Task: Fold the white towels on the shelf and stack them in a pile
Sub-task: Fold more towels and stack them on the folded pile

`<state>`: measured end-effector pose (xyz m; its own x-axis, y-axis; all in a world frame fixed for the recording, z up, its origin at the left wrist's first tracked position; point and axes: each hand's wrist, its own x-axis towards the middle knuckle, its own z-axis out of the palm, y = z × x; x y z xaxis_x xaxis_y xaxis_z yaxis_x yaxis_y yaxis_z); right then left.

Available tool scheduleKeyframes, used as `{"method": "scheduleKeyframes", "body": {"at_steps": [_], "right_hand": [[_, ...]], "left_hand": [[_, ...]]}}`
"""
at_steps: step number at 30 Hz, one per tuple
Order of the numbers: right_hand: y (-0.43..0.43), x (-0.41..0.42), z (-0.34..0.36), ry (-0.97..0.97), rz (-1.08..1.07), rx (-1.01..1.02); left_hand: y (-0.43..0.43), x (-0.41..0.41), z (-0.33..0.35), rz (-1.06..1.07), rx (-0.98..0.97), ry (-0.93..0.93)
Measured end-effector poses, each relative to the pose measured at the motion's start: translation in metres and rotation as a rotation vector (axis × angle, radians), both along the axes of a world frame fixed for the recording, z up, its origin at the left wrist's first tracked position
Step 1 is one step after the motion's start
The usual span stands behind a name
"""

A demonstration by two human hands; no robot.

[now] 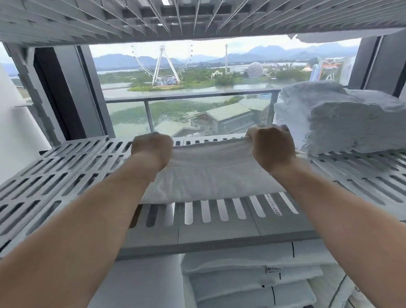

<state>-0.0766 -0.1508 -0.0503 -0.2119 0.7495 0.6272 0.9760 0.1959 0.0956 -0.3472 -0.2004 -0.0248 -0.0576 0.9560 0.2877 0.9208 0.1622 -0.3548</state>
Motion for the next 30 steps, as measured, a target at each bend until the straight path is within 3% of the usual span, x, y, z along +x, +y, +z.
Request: {"method": "scheduleKeyframes", "body": {"at_steps": [7, 10, 13, 16, 20, 25, 30], "right_hand": [[0.039, 0.005, -0.037, -0.146, -0.149, -0.244], [0.046, 0.011, -0.036, -0.089, -0.200, -0.197], [0.050, 0.015, -0.036, -0.040, -0.216, -0.014], [0.052, 0.009, -0.036, -0.055, -0.046, 0.036], [0.050, -0.007, -0.052, 0.035, 0.256, -0.160], [0.061, 0.006, -0.057, 0.147, 0.193, -0.409], [0.069, 0.020, -0.059, 0.162, 0.224, -0.456]], "left_hand": [[0.041, -0.028, -0.021, 0.031, -0.240, -0.016], [0.052, -0.038, -0.010, 0.098, -0.243, 0.028], [0.059, -0.032, -0.014, 0.130, -0.177, 0.119], [0.067, -0.012, -0.023, 0.055, -0.075, 0.157], [0.069, 0.037, -0.043, -0.155, 0.026, -0.088], [0.073, 0.065, -0.065, -0.201, -0.018, -0.284], [0.073, 0.067, -0.074, -0.308, 0.105, -0.366]]}}
